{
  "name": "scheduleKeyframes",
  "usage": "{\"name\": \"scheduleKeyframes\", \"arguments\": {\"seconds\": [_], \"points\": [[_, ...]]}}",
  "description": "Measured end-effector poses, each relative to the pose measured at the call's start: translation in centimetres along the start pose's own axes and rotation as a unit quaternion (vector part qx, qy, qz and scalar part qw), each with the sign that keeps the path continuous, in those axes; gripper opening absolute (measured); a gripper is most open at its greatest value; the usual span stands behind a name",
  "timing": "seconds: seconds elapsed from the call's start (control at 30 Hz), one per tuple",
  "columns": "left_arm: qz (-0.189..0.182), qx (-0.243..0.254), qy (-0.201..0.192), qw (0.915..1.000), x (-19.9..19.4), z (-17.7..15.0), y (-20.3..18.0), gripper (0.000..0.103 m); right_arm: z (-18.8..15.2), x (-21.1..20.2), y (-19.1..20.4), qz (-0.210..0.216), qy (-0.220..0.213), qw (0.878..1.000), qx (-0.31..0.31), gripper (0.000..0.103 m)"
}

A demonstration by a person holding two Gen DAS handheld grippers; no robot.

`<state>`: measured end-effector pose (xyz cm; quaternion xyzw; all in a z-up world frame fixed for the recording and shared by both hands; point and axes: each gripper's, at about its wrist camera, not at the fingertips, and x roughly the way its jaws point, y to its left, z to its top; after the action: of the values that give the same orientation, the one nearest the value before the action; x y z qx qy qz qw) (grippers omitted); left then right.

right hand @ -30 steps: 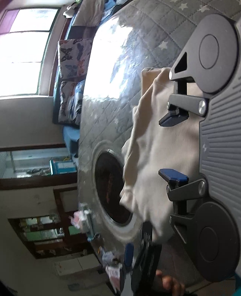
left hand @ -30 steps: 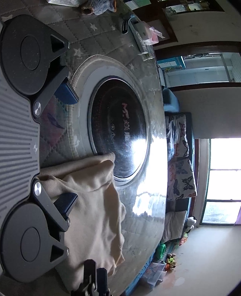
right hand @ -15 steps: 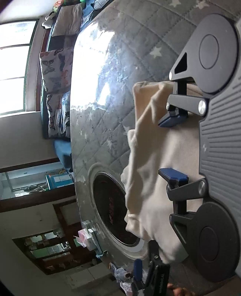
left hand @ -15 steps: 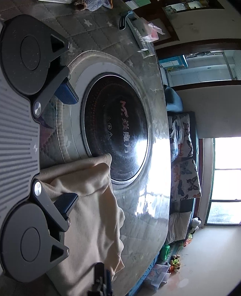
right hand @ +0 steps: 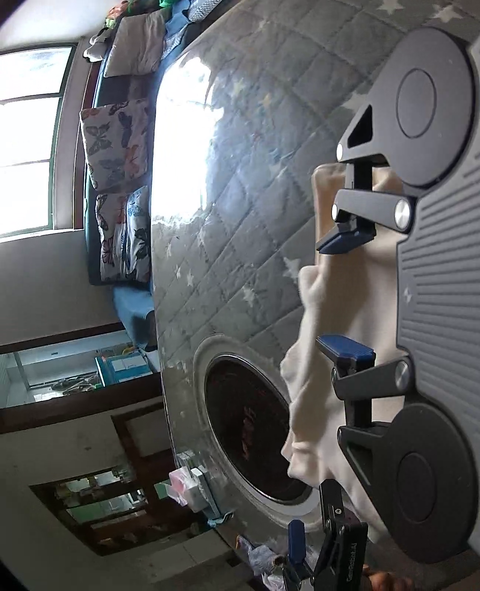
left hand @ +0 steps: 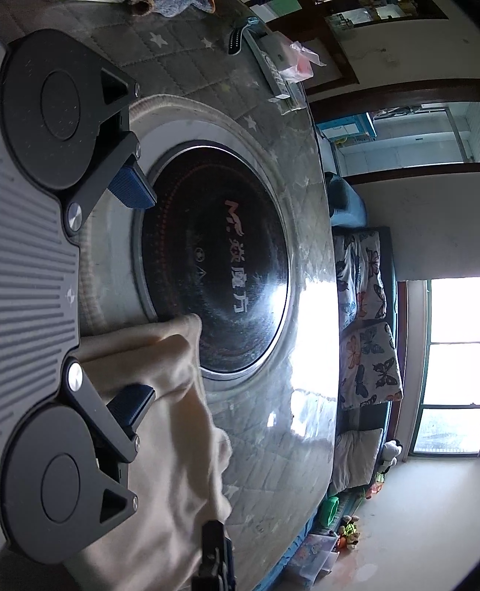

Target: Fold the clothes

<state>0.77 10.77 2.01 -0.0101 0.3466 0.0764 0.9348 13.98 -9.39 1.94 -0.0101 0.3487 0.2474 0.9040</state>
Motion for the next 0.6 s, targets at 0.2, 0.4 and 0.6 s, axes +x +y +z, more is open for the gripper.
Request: {"name": "scheduleKeyframes", "arguments": {"seconds": [0.2,0.4,0.6], "points": [[0.012,-0.008,0.011,0.9998,1.9,0.8,-0.1,0.103,0.6,2.5,0.3,-0.023,0.018,1.0,-0.006,0.05],[0.013,-0.014,0.015,0.9997,2.2,0.8,0.2,0.103,0.9,1.6,1.3,-0.029,0.011,0.999,-0.036,0.05],[0.016,-0.014,0.012,0.9997,1.4,0.7,0.1,0.103,0.5,-0.6,3.1,-0.019,0.0,0.998,-0.064,0.07]]}}
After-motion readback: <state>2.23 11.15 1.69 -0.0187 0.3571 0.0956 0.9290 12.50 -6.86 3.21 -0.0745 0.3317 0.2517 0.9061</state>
